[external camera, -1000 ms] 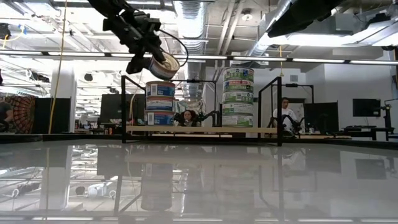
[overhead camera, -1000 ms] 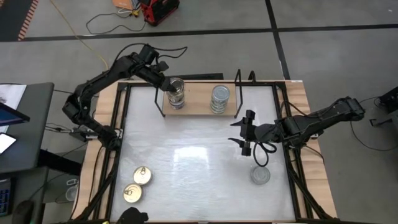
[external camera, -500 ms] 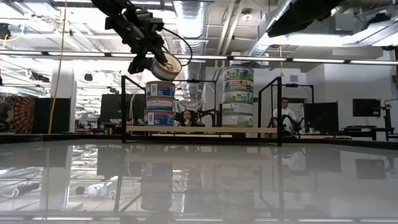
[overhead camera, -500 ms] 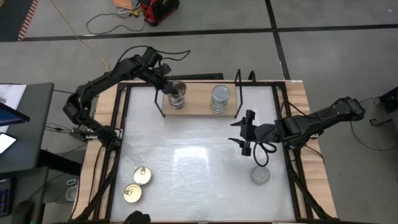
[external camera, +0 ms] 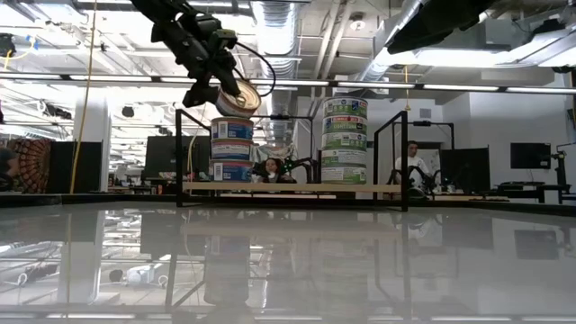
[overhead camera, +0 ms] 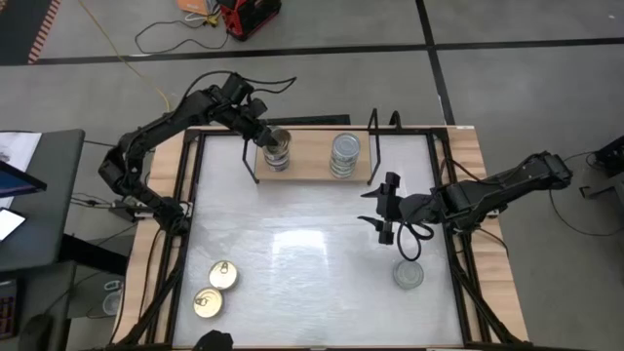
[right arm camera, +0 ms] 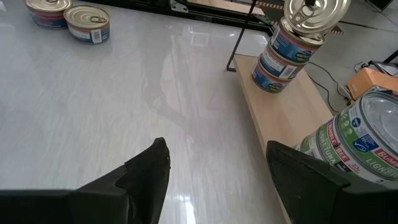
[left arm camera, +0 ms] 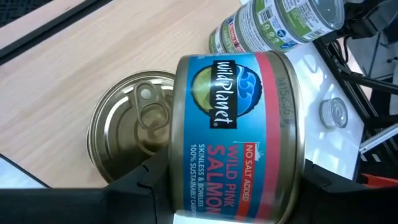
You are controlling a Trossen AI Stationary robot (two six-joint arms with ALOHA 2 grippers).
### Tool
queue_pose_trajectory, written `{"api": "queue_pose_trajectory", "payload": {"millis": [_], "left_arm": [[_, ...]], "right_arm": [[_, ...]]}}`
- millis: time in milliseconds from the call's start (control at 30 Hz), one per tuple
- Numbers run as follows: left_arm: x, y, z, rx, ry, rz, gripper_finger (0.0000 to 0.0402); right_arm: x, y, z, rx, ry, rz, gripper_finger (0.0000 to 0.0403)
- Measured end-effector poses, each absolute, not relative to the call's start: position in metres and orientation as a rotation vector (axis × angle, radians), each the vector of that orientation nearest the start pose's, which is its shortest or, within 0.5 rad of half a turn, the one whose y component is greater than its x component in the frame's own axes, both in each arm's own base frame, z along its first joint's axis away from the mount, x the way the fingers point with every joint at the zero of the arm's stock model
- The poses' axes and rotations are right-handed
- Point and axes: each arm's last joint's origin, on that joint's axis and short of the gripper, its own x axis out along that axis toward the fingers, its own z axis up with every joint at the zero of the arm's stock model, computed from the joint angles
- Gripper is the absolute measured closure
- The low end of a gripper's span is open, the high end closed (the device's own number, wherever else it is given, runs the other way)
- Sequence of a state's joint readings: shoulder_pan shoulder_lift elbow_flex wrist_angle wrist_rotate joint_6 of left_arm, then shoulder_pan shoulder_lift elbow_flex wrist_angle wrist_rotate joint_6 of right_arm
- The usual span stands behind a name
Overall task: Stack canned seafood by type on shelf
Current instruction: Stack the blue pink tuna can on top of the blue pink tuna can on the shelf
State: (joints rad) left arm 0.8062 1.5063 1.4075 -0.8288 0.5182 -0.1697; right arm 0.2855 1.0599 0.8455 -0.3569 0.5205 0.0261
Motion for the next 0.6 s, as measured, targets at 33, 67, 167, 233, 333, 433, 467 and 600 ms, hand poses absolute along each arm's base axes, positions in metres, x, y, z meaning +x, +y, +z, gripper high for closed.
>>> {"api": "queue_pose_trajectory", "payload": {"millis": [33, 67, 167, 233, 333, 433, 467, 600], "left_arm": [[0.2238, 0.2126, 0.3281, -0.736, 0.715, 0.333, 0.0211], [0.2238, 0.2127, 0.3281, -0.736, 0.715, 0.336, 0.0212], [0.2216, 0.2152, 0.3282, -0.738, 0.712, 0.35, 0.0208], [0.22, 0.217, 0.3281, -0.737, 0.709, 0.352, 0.0201], [0.2183, 0.2183, 0.3279, -0.724, 0.712, 0.351, 0.0185], [0.2184, 0.218, 0.3279, -0.709, 0.714, 0.335, 0.0166], [0.2184, 0.2179, 0.3279, -0.708, 0.713, 0.332, 0.0158], [0.2184, 0.218, 0.3279, -0.706, 0.715, 0.336, 0.013]], "right_arm": [[0.2163, 0.0485, 0.29, -0.199, 0.524, -0.235, 0.0111], [0.2163, 0.0485, 0.2901, -0.199, 0.523, -0.235, 0.0111], [0.2163, 0.0485, 0.2901, -0.199, 0.523, -0.235, 0.0111], [0.2163, 0.0485, 0.2901, -0.199, 0.523, -0.235, 0.0111], [0.2163, 0.0485, 0.2901, -0.199, 0.523, -0.235, 0.0111], [0.2163, 0.0485, 0.2901, -0.199, 0.523, -0.235, 0.0111], [0.2163, 0.0485, 0.2901, -0.199, 0.523, -0.235, 0.0111], [0.2163, 0.0485, 0.2901, -0.2, 0.523, -0.235, 0.0111]]}}
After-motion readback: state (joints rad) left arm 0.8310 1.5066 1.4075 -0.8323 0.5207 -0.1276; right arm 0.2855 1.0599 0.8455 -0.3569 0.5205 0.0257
